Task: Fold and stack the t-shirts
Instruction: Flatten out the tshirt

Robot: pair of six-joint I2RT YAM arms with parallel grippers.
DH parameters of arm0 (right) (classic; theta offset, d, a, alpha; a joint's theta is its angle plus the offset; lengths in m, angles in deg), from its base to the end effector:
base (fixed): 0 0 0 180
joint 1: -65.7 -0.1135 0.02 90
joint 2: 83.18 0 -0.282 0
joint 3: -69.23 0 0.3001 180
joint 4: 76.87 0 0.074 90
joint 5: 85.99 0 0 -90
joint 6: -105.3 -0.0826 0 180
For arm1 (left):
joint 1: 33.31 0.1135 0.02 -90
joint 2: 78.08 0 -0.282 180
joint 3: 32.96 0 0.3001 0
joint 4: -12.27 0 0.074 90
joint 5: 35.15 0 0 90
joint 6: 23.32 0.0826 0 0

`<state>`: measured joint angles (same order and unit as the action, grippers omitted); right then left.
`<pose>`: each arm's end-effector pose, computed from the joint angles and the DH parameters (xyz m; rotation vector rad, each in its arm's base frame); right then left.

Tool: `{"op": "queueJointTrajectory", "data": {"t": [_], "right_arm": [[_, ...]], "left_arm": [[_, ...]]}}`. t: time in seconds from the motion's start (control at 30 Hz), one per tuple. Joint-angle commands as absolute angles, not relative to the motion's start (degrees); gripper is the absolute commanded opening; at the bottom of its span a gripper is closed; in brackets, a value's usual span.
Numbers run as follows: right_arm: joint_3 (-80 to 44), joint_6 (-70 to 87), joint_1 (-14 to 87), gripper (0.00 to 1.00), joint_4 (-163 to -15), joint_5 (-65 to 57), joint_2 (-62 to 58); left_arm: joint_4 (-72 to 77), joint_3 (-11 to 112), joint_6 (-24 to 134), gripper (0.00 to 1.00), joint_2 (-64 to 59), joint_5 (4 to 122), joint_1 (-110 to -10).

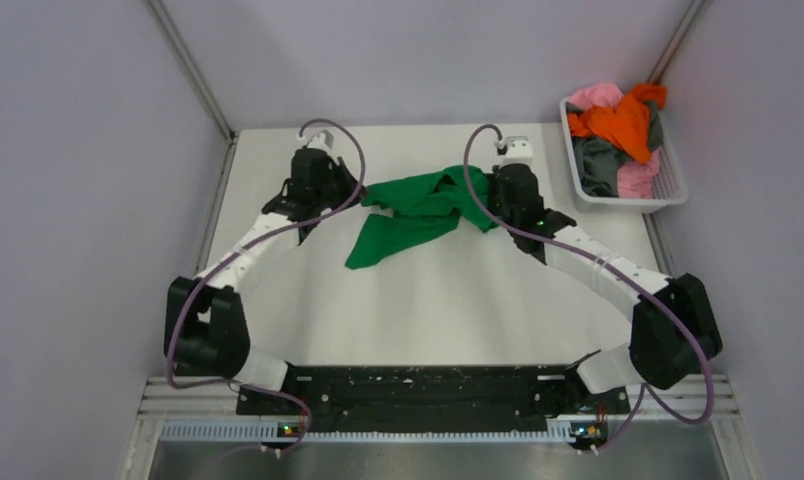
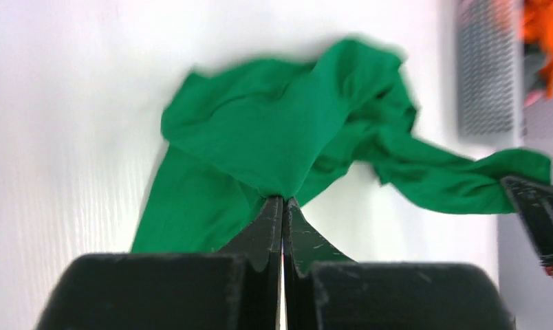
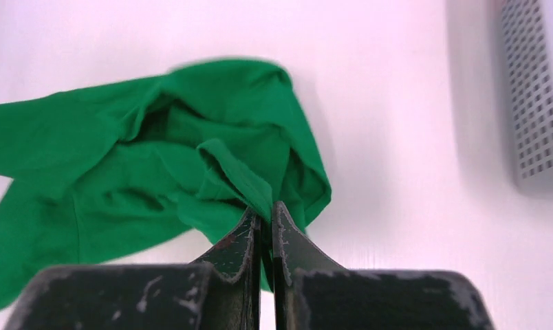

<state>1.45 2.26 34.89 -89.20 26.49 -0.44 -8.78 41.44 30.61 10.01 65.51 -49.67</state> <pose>0.3665 0.1818 0.2468 -0.0694 2.0081 0.0861 0.4080 -0.1357 0.2359 -0.2774 2.2404 -0.7101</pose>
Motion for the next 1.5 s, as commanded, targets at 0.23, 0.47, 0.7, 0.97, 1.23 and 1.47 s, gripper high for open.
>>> {"op": "queueJointTrajectory", "data": {"t": [0.23,0.47,0.7,0.97,1.23,1.47], "right_arm": [[-14.9,15.9,36.1,0.0,-82.7,24.3,-12.1],[-23.3,24.9,36.1,0.0,-81.4,20.7,-18.4],[-25.5,30.7,36.1,0.0,-82.5,20.5,-25.9],[-23.9,31.3,36.1,0.0,-86.5,19.7,-30.6],[-17.8,27.9,36.1,0.0,-86.7,26.0,-26.3],[-3.4,8.3,47.0,0.0,-87.8,21.2,-19.0]], "left_arm": [[6.1,50.2,39.0,0.0,-12.1,48.3,-49.8],[6.6,56.1,47.5,0.0,-22.4,35.9,-49.8],[6.7,61.0,55.8,0.0,-27.9,26.5,-49.8],[5.7,69.0,61.0,0.0,-24.3,21.2,-49.8],[-3.6,88.7,63.5,0.0,1.3,17.7,-48.7],[-21.8,110.7,47.4,0.0,30.0,35.2,-37.9]]}}
